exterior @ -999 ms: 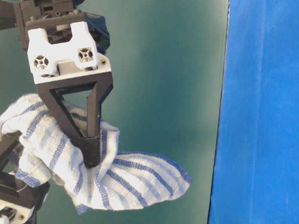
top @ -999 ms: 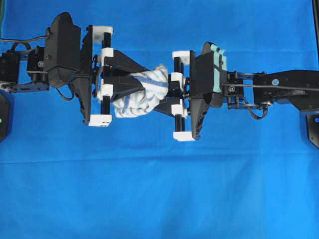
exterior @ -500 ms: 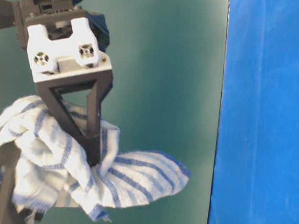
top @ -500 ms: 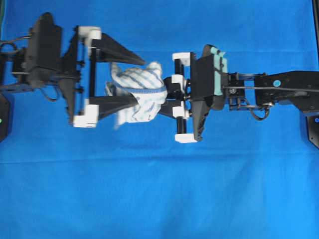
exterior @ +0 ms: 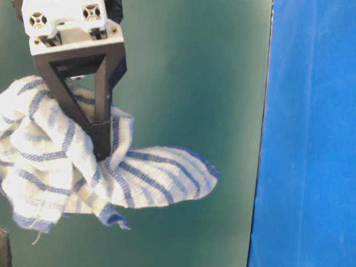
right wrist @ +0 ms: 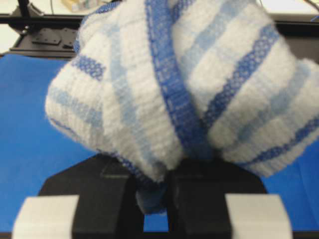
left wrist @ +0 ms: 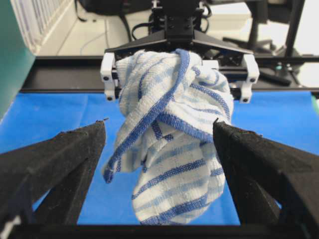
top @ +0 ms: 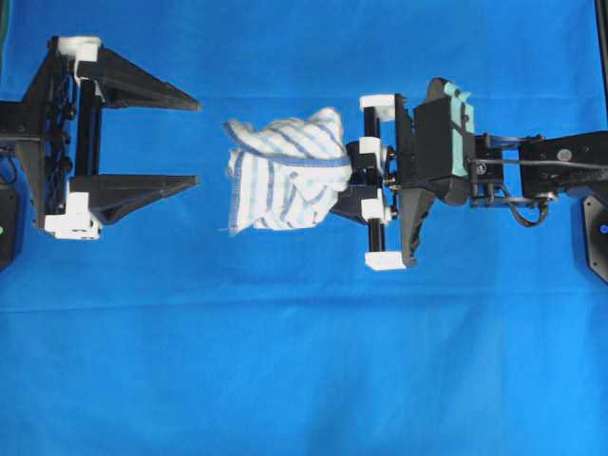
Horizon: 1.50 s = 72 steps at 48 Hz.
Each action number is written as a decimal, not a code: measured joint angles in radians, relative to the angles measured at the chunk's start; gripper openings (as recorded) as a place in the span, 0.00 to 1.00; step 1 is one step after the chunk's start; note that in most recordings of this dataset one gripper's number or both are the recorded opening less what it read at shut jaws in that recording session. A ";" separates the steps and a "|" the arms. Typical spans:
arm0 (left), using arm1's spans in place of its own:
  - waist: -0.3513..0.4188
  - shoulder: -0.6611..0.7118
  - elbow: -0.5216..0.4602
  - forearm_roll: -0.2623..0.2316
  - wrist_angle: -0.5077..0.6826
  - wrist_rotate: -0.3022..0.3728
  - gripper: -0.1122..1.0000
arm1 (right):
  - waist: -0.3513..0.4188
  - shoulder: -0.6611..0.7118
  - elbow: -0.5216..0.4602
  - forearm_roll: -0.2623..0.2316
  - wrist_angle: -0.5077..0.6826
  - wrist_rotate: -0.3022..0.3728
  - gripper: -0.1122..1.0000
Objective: Hand over the towel.
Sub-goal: 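Lower the held towel toward the table with the right gripper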
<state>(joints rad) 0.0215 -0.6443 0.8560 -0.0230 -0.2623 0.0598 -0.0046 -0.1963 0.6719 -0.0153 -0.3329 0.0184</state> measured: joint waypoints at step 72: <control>0.000 0.014 0.000 0.000 0.000 0.003 0.93 | 0.003 0.476 -0.245 0.028 0.660 0.002 0.20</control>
<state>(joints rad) 0.0215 -0.6305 0.8560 -0.0230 -0.2623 0.0629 -0.0015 0.2792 0.4264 0.0123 0.3267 0.0199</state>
